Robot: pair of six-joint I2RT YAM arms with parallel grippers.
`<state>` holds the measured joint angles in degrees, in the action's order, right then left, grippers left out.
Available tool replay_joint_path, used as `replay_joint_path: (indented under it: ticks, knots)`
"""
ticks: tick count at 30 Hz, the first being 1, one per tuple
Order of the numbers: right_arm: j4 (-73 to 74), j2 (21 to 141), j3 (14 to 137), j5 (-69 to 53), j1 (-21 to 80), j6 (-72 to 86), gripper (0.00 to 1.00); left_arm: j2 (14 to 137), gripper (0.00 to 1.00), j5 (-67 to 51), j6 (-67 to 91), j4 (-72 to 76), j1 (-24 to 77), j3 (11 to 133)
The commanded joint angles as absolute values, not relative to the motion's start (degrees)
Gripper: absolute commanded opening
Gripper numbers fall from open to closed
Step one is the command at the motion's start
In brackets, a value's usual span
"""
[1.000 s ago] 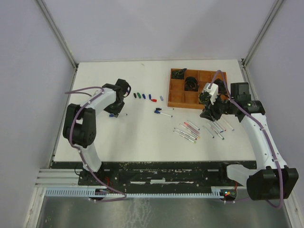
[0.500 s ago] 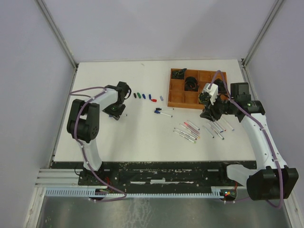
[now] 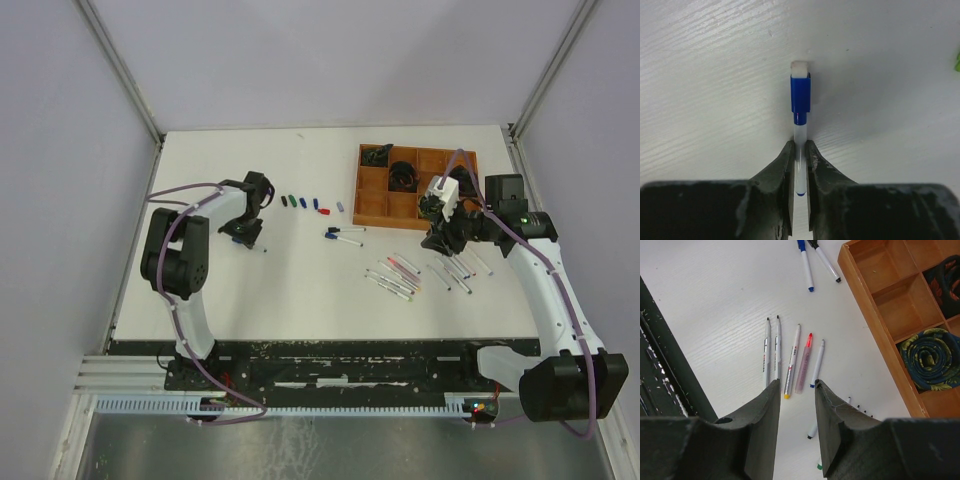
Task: Open the pen caps
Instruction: Pick up the pen from the center of the board.
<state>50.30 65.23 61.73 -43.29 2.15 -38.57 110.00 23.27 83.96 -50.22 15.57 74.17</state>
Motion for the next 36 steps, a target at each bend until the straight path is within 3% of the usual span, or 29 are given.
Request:
replay_joint_path:
  ticks: [1, 2, 10, 18, 22, 28, 32, 36]
  knots:
    - [50.3, 64.9, 61.9, -44.1, 2.4, -39.6, 0.41, 111.3, 0.08, 21.6, 81.4, -48.4, 15.0, 72.4]
    - [50.3, 65.0, 61.9, -44.2, 2.4, -39.6, 0.41, 111.1, 0.03, 21.2, 81.3, -48.4, 14.9, 72.3]
    - [51.1, 65.3, 62.0, -45.6, 2.4, -40.1, 0.41, 107.0, 0.03, 19.7, 76.3, -45.4, 14.9, 70.5]
    - [51.0, 65.4, 61.7, -53.6, 2.3, -37.9, 0.41, 89.8, 0.03, 16.7, 62.4, -28.8, 19.3, 57.6]
    - [47.6, 64.4, 59.6, -60.7, 2.4, -33.9, 0.47, 77.6, 0.03, 9.2, 55.9, -11.1, 23.8, 45.9]
    - [37.0, 61.1, 54.1, -71.9, 2.5, -23.6, 0.57, 59.6, 0.03, 1.5, 48.2, 35.8, 34.2, 25.2]
    - [25.4, 59.6, 50.4, -74.3, 2.5, -13.5, 0.63, 59.7, 0.03, -2.8, 43.4, 54.9, 37.8, 21.7]
    - [23.4, 60.2, 50.2, -76.2, 2.7, -9.9, 0.64, 64.5, 0.03, -5.2, 41.7, 69.2, 41.3, 21.8]
